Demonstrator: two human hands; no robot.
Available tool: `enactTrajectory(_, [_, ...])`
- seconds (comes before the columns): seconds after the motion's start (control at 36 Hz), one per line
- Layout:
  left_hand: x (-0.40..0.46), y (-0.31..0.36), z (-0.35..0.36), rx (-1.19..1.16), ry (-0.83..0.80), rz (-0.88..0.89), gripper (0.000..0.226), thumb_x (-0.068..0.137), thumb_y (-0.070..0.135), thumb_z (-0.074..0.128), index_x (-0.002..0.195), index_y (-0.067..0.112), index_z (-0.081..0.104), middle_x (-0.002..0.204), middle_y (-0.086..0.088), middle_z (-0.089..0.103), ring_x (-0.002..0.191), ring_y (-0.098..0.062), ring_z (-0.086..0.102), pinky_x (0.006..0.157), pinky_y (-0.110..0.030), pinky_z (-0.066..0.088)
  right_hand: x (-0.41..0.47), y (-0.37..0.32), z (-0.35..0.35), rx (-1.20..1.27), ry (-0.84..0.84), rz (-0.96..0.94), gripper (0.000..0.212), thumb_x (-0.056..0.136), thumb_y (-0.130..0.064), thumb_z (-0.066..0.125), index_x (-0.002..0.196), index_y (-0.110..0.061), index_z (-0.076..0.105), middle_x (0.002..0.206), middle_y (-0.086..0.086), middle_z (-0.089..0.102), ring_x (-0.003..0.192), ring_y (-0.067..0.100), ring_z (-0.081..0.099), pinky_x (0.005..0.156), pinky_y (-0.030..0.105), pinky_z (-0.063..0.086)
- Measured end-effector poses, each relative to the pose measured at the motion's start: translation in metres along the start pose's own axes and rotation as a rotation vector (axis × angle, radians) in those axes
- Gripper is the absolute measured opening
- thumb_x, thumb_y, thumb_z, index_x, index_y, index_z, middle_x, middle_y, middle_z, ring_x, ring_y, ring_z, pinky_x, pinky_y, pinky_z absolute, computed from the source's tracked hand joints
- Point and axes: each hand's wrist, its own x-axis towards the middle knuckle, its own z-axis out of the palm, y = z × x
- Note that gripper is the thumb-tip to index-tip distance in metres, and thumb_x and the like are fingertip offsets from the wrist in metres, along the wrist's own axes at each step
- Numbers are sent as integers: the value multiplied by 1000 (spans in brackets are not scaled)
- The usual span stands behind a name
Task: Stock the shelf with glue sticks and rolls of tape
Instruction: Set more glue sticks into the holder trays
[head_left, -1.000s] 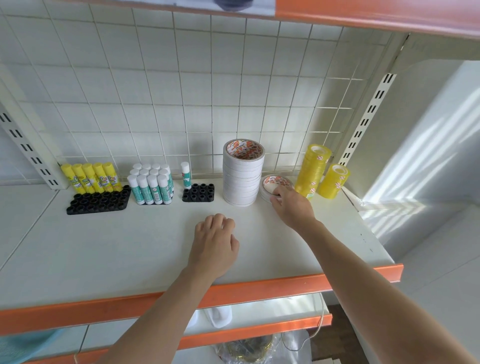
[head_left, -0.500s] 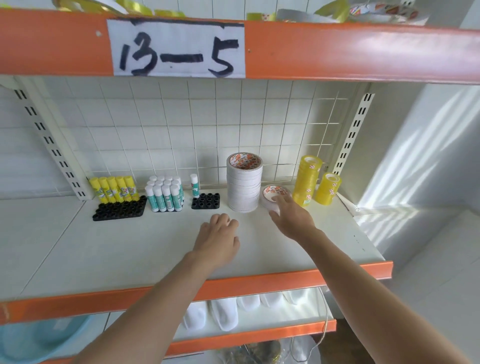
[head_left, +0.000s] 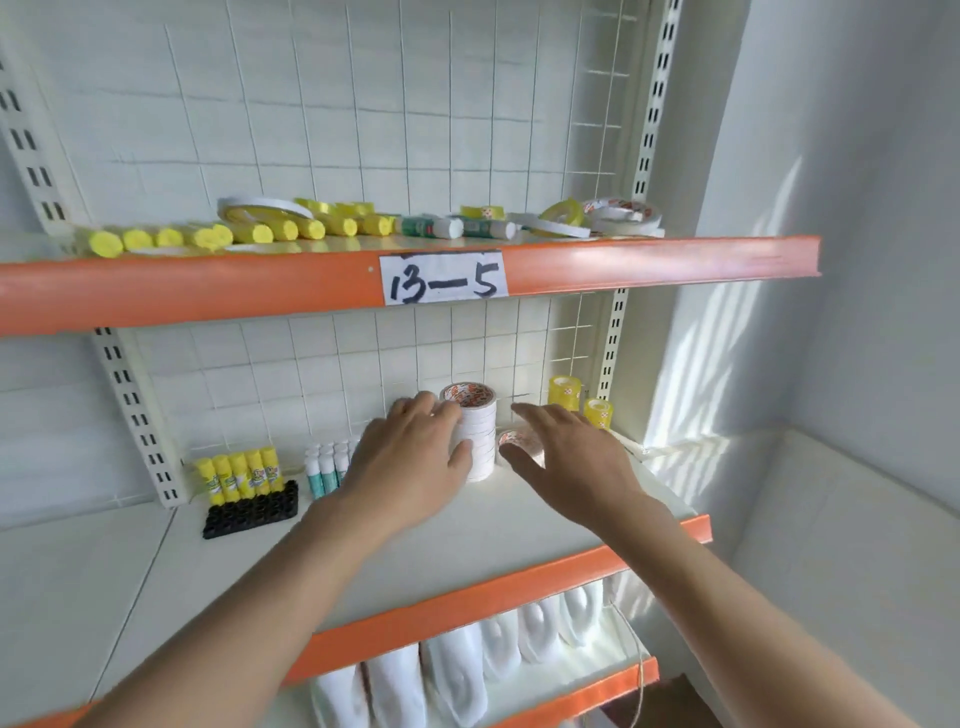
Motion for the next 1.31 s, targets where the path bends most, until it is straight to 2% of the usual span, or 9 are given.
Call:
enactTrajectory(0.14, [-30, 19, -78, -69, 139, 145, 29, 99, 44, 36, 121, 30, 50, 123, 13, 48, 119, -10, 42, 83, -27, 37, -33, -35, -60, -10, 143, -9, 52, 93, -60, 40, 140, -37, 39, 131, -12, 53, 121, 16, 49, 87, 34, 46])
enactTrajectory(0.25, [-51, 28, -131, -132, 300, 249, 29, 96, 45, 38, 116, 32, 55, 115, 17, 52, 114, -4, 42, 81, -26, 38, -50, -56, -105, -16, 275, 17, 66, 83, -75, 21, 133, -39, 46, 125, -16, 57, 115, 12, 55, 78, 30, 48])
enactTrajectory(0.39, [-49, 25, -174, -143, 428, 297, 29, 94, 45, 36, 105, 31, 59, 101, 15, 53, 101, -6, 43, 74, -30, 36, -53, -65, -151, -19, 425, -13, 48, 88, -64, 42, 126, -37, 53, 117, -15, 61, 110, 11, 57, 70, 28, 42])
enactTrajectory(0.5, [-31, 18, -195, -69, 443, 249, 21, 95, 41, 44, 105, 30, 58, 105, 13, 54, 105, -9, 45, 72, -29, 30, -36, -67, -175, -27, 480, -40, 48, 87, -61, 42, 125, -35, 54, 112, -12, 62, 106, 13, 57, 64, 28, 39])
enactTrajectory(0.58, [-12, 11, -204, -10, 408, 196, 23, 96, 41, 41, 107, 30, 57, 108, 12, 54, 107, -10, 44, 77, -30, 36, -16, -67, -183, -28, 496, -65, 48, 87, -62, 40, 123, -34, 55, 110, -9, 63, 106, 15, 57, 68, 30, 46])
enactTrajectory(0.89, [67, -13, -193, 206, 244, 49, 25, 97, 33, 42, 118, 25, 54, 118, 5, 52, 115, -18, 45, 86, -32, 41, 102, -44, -166, -24, 242, -166, 35, 97, -44, 44, 123, -24, 59, 113, 0, 61, 101, 24, 59, 79, 35, 49])
enactTrajectory(1.06, [117, -12, -171, 309, 130, 84, 28, 96, 25, 40, 119, 18, 56, 121, 0, 54, 116, -21, 43, 87, -37, 44, 169, -33, -160, -28, 109, -191, 33, 96, -36, 48, 125, -25, 57, 122, 2, 61, 115, 23, 53, 93, 38, 47])
enactTrajectory(1.22, [167, -17, -159, 355, -64, 54, 31, 95, 23, 42, 123, 16, 55, 125, -2, 52, 116, -24, 47, 90, -42, 46, 210, -21, -152, -160, -88, -209, 32, 94, -34, 45, 120, -24, 60, 119, 5, 61, 110, 26, 53, 91, 39, 48])
enactTrajectory(1.31, [185, -16, -151, 376, -118, 30, 21, 92, 12, 40, 110, 13, 51, 118, -3, 52, 102, -24, 49, 79, -38, 45, 218, -18, -148, -166, -149, -197, 33, 90, -28, 46, 119, -24, 60, 113, 7, 59, 100, 26, 56, 88, 37, 50])
